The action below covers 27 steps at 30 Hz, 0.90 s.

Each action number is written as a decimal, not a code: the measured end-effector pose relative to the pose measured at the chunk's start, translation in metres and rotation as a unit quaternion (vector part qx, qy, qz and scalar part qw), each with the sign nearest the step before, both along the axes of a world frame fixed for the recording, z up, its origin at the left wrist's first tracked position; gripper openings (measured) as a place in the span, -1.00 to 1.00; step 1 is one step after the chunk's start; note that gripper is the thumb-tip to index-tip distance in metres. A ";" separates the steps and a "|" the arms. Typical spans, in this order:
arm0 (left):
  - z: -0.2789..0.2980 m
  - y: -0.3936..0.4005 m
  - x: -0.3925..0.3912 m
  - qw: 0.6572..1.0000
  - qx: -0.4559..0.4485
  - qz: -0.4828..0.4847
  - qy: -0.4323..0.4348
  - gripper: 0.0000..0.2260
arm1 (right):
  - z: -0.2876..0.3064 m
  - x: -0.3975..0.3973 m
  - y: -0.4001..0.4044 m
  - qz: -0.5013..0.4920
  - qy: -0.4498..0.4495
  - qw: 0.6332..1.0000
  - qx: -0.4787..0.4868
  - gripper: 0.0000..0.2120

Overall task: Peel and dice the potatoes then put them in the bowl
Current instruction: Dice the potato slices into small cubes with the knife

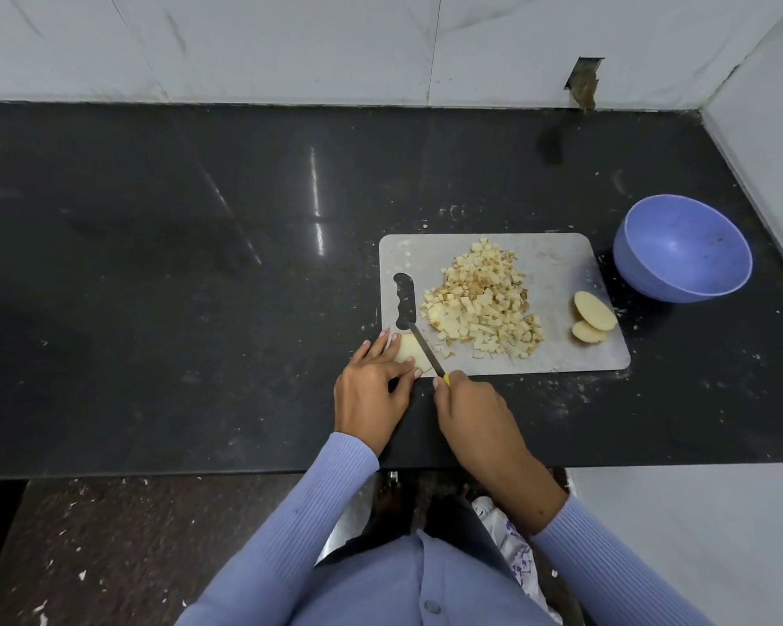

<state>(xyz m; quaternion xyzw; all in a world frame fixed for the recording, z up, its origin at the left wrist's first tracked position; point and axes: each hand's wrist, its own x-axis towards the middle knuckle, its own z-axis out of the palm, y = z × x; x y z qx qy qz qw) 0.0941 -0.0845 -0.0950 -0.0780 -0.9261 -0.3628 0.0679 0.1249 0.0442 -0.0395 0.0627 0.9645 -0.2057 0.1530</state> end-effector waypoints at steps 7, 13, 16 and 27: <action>-0.002 0.002 0.000 1.000 -0.006 0.006 0.006 -0.86 | 0.000 -0.003 -0.008 0.001 -0.037 0.999 0.013 -0.66; 0.000 0.006 -0.002 0.999 -0.018 0.019 0.040 -0.87 | 0.004 0.035 0.009 0.022 -0.061 0.996 0.066 -0.70; 0.000 0.005 0.001 0.997 -0.045 0.015 0.060 -0.87 | 0.003 0.048 0.016 0.018 -0.072 0.995 0.072 -0.71; -0.003 -0.002 0.009 0.994 -0.070 -0.018 0.078 -0.86 | 0.009 0.034 0.026 -0.006 -0.002 1.000 0.005 -0.72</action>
